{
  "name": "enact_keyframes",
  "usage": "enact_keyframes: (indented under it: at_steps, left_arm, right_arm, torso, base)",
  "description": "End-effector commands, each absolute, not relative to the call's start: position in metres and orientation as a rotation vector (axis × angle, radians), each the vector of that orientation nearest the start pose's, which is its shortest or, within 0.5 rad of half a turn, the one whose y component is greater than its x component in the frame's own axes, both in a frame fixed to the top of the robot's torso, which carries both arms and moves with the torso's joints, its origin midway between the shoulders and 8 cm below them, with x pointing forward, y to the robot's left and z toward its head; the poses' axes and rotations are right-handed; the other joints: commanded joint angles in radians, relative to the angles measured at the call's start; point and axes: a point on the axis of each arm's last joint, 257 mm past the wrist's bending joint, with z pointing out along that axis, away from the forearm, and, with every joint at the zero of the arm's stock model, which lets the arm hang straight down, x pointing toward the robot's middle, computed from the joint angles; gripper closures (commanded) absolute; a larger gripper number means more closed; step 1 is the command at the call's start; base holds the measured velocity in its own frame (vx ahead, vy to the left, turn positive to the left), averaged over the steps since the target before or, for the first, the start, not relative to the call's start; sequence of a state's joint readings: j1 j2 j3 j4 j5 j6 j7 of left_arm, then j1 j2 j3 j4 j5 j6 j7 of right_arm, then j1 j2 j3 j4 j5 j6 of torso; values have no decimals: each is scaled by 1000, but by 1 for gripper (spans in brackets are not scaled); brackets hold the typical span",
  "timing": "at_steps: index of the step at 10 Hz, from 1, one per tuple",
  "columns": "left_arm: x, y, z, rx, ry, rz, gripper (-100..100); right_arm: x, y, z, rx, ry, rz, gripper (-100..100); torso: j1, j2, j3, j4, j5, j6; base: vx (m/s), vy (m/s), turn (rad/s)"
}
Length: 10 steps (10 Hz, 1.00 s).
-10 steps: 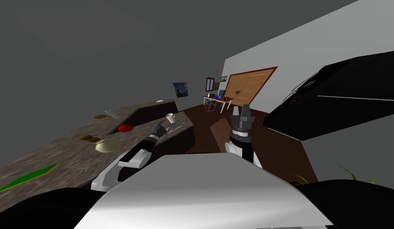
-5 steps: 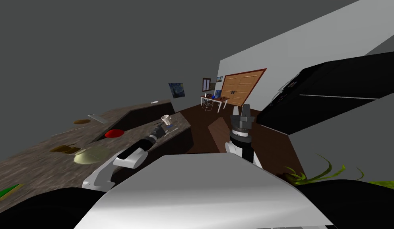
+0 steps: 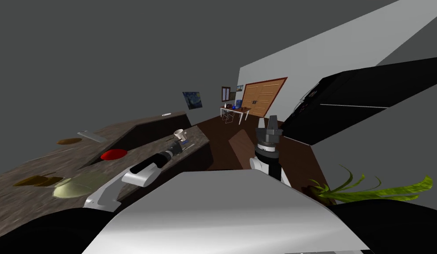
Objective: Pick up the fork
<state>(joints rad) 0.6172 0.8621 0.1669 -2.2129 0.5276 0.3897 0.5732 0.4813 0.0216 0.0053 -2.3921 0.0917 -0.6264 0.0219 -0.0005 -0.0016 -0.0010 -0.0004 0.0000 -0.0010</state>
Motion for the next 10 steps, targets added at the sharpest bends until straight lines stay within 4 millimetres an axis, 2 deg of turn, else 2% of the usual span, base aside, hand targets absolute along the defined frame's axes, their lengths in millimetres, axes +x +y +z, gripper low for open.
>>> enact_keyframes:
  at_steps: [1,8,10]
  left_arm:
    - [373,401,-215,-1735,1431,-1084,-100]
    - [344,425,-255,-1941,1505,-877,-100]
    - [326,438,-271,-2045,1533,-767,-100]
  right_arm:
    - [296,-255,97,403,475,1283,0]
    - [296,-255,97,403,475,1283,0]
    - [296,-255,97,403,475,1283,0]
  torso:
    - [0,0,0,0,0,0]
    - [0,0,0,0,0,0]
    - [0,-1,0,0,0,0]
  base:
    - [38,-12,-154]
    - [38,-11,-67]
    - [57,-11,-93]
